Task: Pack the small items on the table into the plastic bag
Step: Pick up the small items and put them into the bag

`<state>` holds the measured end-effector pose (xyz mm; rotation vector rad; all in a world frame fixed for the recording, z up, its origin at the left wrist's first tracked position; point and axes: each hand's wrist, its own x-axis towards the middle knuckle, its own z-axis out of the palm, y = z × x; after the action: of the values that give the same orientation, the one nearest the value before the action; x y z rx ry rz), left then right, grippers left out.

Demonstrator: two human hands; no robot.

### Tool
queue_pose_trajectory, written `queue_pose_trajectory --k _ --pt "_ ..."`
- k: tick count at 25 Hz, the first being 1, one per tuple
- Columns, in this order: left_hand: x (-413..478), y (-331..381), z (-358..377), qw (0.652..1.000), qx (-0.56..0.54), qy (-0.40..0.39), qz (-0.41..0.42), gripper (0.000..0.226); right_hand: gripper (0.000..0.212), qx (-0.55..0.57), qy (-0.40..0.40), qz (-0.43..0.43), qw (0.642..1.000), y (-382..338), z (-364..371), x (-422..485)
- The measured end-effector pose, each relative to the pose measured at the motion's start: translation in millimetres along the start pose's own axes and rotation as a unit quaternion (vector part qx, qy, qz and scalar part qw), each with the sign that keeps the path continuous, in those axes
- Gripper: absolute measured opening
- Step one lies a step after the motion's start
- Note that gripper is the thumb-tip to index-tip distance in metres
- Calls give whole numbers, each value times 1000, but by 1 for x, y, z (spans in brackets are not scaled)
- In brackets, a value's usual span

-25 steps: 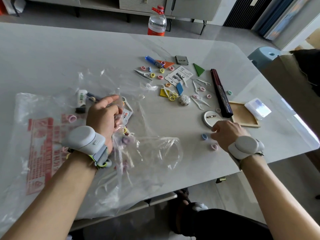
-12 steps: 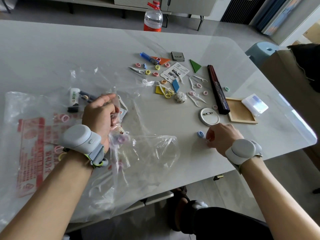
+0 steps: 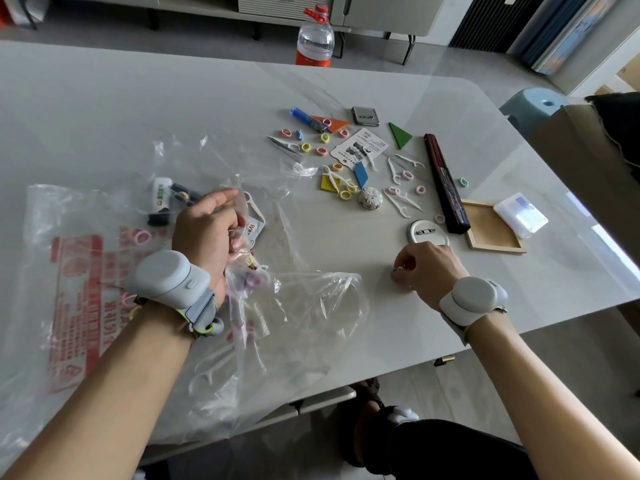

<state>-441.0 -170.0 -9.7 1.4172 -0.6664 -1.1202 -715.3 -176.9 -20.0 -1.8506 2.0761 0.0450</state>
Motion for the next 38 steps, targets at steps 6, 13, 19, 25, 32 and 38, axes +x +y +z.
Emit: queue_pose_trajectory --k 6,13,19,25,32,38 --pt "-1 0 -2 1000 0 -4 -9 48 15 -9 2 -62 998 -32 8 6" --pt "1 4 -6 1000 -17 -9 -23 46 10 6 12 -48 999 -63 14 20" --pt "8 4 -15 999 -29 2 -25 46 9 484 -75 -25 872 -115 18 28" --pt "12 2 -19 999 -28 -14 -16 52 25 642 -171 -74 744 -171 27 23" --pt "11 6 -21 1000 -23 -8 -19 47 28 479 -34 -85 873 -152 34 32" --pt "10 8 -12 999 -38 -18 -33 47 22 321 70 -66 942 -123 35 36"
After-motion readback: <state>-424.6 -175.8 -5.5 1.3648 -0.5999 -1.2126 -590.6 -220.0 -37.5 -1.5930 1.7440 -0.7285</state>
